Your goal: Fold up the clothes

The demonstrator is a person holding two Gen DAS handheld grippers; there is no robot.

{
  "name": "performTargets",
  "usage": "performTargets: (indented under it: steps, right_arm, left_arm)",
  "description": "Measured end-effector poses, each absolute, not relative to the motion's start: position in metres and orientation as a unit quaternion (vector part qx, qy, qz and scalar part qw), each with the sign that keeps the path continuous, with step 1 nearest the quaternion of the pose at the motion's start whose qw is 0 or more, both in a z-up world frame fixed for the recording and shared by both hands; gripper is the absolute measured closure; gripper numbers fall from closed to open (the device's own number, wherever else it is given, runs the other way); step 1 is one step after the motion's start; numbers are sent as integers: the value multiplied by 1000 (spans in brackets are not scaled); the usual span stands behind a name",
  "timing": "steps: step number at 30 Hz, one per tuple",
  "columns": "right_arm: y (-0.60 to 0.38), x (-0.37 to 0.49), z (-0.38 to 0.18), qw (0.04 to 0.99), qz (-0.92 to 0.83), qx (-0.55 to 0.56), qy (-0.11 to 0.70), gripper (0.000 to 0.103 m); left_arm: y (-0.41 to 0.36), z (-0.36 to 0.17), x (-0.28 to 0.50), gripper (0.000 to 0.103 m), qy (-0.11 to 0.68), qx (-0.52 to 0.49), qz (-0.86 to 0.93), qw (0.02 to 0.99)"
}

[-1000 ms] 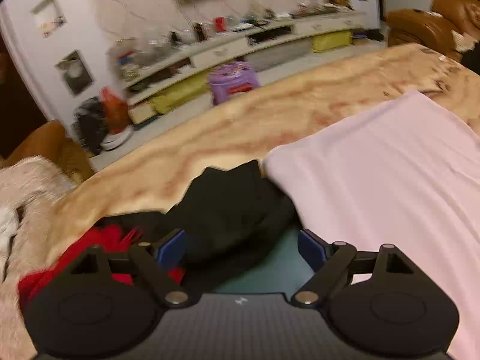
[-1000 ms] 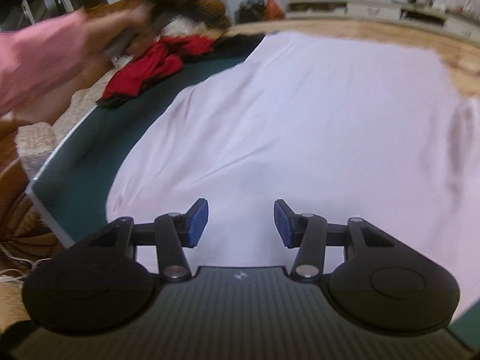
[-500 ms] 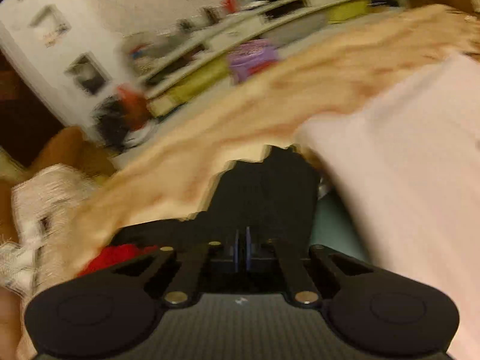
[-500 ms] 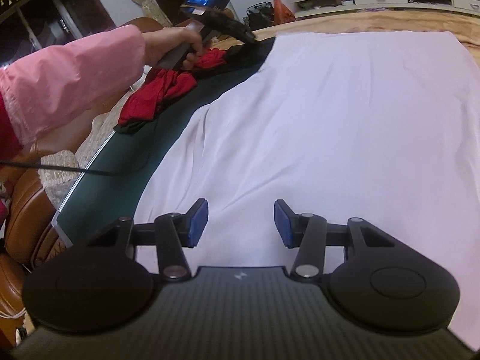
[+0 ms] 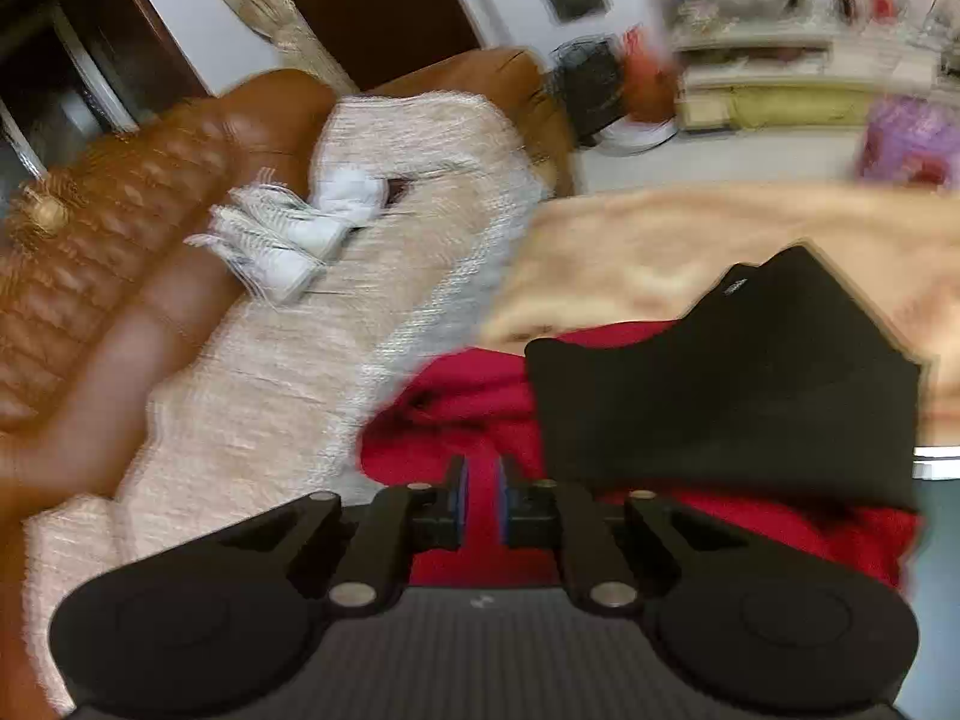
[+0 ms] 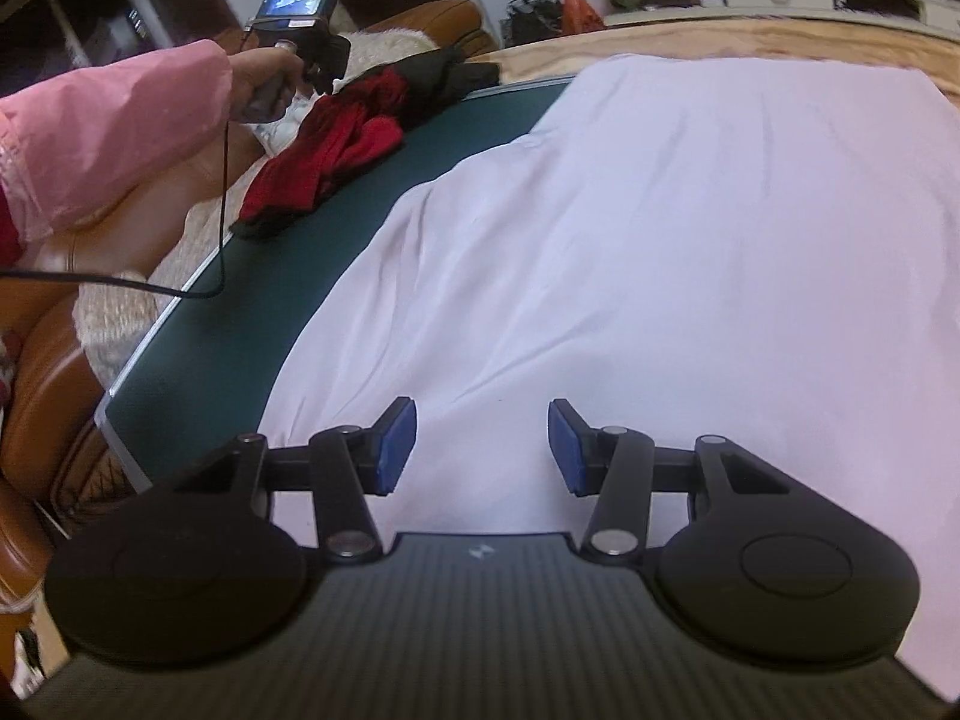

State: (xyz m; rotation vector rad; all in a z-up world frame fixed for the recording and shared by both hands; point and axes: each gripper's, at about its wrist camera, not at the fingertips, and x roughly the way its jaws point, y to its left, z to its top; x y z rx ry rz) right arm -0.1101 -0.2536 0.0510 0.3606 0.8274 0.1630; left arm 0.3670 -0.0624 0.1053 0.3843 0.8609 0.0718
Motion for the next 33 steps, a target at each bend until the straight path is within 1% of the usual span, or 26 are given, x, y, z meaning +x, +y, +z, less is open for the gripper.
performTargets:
  steps: [1,2,3,5,7,10,12,19,21,22,23,24,28,33]
  right_arm:
    - [-250,-108,51,898,82,166,399,47]
    - [-246,-107,52,899,85,158,399,47]
    - [-242,-105,52,900,88,151,400,47]
    - [-236,-102,53,901,93,143,400,47]
    - [-229,-98,54,900,100,140,401,47]
    - [-218,-100,57,900,99,131,405,47]
    - [-211,-103,59,900,97,124,407,47]
    - [-188,-112,65,899,88,104,417,47]
    - [-187,-116,65,898,85,106,419,47]
    - [-186,-118,66,897,84,108,420,47]
    - [-186,-119,67,897,82,109,420,47]
    - [-186,-122,69,898,80,110,418,47]
    - [-183,-130,76,903,74,104,411,47]
    - [-184,-138,77,904,69,99,411,47]
  left_arm:
    - [-61,108,347,73,415,175,-3,893]
    - [-60,111,326,65,416,164,-41,894]
    - [-60,113,304,62,416,157,-80,892]
    - [-76,107,242,44,425,167,-163,875]
    - [-92,93,194,37,447,170,-217,851]
    - [-115,66,148,36,487,175,-260,816]
    - [-127,51,134,36,496,183,-256,809]
    - [-130,40,134,36,510,149,-215,820]
    - [-129,38,134,51,506,132,-211,826]
    - [-130,38,132,69,505,120,-213,827]
    - [-131,40,128,91,505,116,-213,828]
    - [-132,43,125,97,503,114,-212,830]
    - [-119,58,108,98,485,106,-197,845]
    - [-48,93,75,99,449,70,-141,879]
